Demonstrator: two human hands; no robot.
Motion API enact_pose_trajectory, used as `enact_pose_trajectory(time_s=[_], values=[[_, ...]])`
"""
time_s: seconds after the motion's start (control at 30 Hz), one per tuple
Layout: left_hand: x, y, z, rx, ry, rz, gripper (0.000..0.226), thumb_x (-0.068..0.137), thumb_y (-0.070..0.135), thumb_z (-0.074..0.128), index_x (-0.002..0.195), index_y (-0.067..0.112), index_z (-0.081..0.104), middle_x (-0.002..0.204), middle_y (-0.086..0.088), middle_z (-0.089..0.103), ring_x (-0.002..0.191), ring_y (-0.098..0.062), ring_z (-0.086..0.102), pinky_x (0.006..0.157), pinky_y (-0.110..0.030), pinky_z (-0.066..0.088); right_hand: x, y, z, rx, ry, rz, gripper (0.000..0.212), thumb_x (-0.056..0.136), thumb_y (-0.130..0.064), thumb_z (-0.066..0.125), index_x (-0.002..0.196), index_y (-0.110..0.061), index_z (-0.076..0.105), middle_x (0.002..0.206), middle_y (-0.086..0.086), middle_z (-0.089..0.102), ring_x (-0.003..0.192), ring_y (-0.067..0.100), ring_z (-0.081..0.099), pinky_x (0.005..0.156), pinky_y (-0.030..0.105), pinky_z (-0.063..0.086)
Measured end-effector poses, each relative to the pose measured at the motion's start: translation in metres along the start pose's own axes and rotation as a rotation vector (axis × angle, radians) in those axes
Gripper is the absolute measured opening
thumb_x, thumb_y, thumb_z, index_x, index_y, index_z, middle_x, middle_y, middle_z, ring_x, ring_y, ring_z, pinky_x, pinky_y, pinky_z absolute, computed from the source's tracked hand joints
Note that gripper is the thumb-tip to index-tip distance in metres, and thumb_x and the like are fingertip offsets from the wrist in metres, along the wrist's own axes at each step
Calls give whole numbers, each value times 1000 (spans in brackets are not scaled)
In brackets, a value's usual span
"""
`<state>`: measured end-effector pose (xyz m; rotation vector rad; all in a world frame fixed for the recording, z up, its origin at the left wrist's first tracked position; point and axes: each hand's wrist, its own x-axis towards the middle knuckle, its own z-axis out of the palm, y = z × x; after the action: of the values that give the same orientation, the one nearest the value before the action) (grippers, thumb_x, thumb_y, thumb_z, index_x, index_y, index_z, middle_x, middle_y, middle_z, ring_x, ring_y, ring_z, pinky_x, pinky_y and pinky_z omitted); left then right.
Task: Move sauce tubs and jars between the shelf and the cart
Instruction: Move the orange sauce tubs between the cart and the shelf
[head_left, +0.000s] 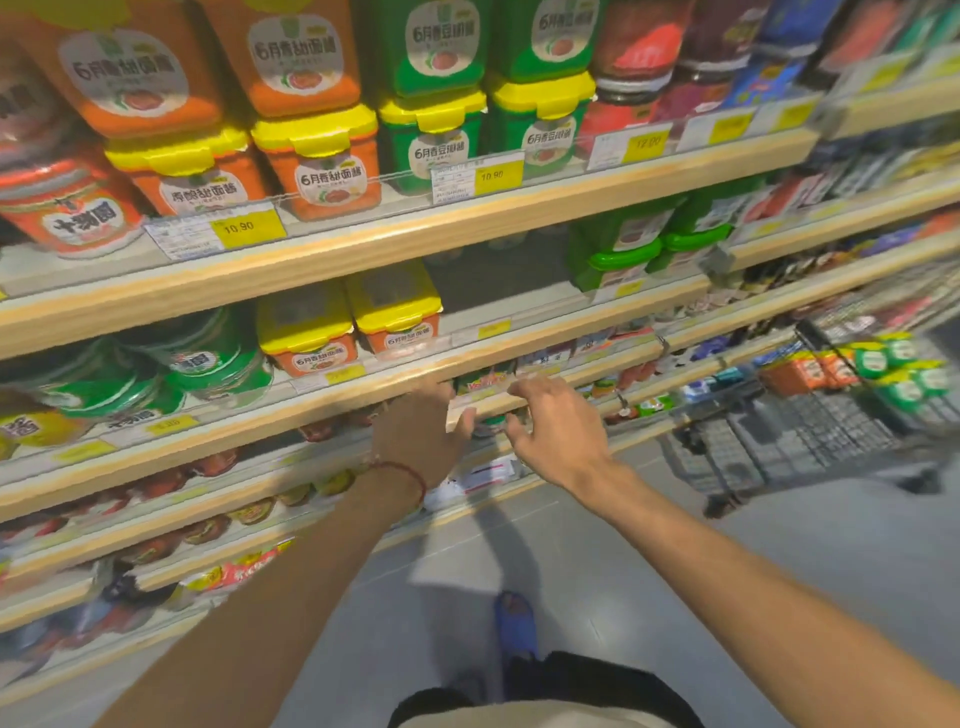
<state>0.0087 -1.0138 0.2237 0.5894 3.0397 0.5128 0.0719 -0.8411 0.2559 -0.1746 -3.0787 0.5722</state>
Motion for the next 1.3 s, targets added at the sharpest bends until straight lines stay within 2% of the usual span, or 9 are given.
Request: enact_pose_trajectory(time_s=[0.13, 0.2, 0.33, 0.47, 0.6, 0.73, 0.83, 1.03, 1.3], values=[[-12, 12, 21, -50, -3, 214, 32, 93, 45, 56, 98, 15, 63, 88, -3, 65, 81, -27, 64, 64, -39, 54, -38, 15, 2, -129, -28, 96, 41, 98, -37, 56, 132, -16, 64, 127, 6, 69, 119, 28, 60, 91, 40, 54], [-15, 22, 35, -51, 21, 337, 36, 90, 46, 53, 92, 11, 63, 78, -5, 63, 72, -30, 61, 56, -40, 52, -59, 27, 2, -157, -28, 143, 42, 97, -39, 56, 132, -16, 64, 126, 6, 69, 118, 27, 60, 91, 39, 52], [-17, 60, 56, 5, -4, 461, 42, 87, 49, 50, 93, 11, 66, 80, -5, 66, 70, -28, 62, 56, -36, 52, -96, 64, -5, -132, -16, 262, 39, 95, -38, 59, 126, -15, 66, 126, 6, 69, 118, 28, 59, 89, 39, 51], [-9, 115, 78, 100, -39, 551, 44, 87, 50, 49, 93, 12, 70, 84, -5, 70, 73, -28, 67, 59, -35, 56, -125, 115, -17, -118, 2, 404, 44, 94, -40, 58, 130, -16, 65, 125, 6, 69, 116, 30, 59, 86, 37, 49], [7, 190, 102, 109, -59, 684, 44, 89, 49, 52, 101, 11, 73, 83, -7, 69, 71, -32, 66, 57, -37, 55, -146, 187, -38, -151, 43, 516, 48, 95, -49, 54, 128, -16, 67, 125, 6, 70, 119, 28, 58, 92, 40, 51], [23, 291, 118, 166, -219, 649, 45, 97, 55, 44, 117, 19, 61, 105, -4, 64, 94, -28, 64, 70, -39, 53, -165, 269, -73, -122, 102, 592, 48, 98, -52, 54, 130, -18, 67, 128, 4, 68, 122, 28, 57, 98, 40, 48], [34, 367, 132, 153, -259, 670, 46, 99, 56, 42, 121, 20, 58, 114, -5, 63, 104, -29, 61, 80, -40, 50, -183, 334, -100, -131, 123, 610, 48, 96, -52, 56, 124, -15, 70, 122, 5, 70, 117, 30, 59, 94, 41, 50], [62, 505, 150, 198, -219, 709, 52, 100, 58, 39, 131, 19, 53, 122, -5, 61, 111, -29, 60, 84, -42, 50, -198, 458, -163, -179, 192, 638, 43, 94, -52, 59, 107, -14, 73, 104, 6, 70, 104, 30, 60, 86, 41, 50], [124, 627, 191, 163, -214, 738, 41, 99, 57, 43, 116, 22, 54, 110, -3, 62, 99, -26, 62, 77, -40, 54, -178, 586, -211, -196, 222, 665, 51, 95, -56, 55, 119, -13, 70, 109, 6, 68, 107, 28, 56, 87, 42, 48]])
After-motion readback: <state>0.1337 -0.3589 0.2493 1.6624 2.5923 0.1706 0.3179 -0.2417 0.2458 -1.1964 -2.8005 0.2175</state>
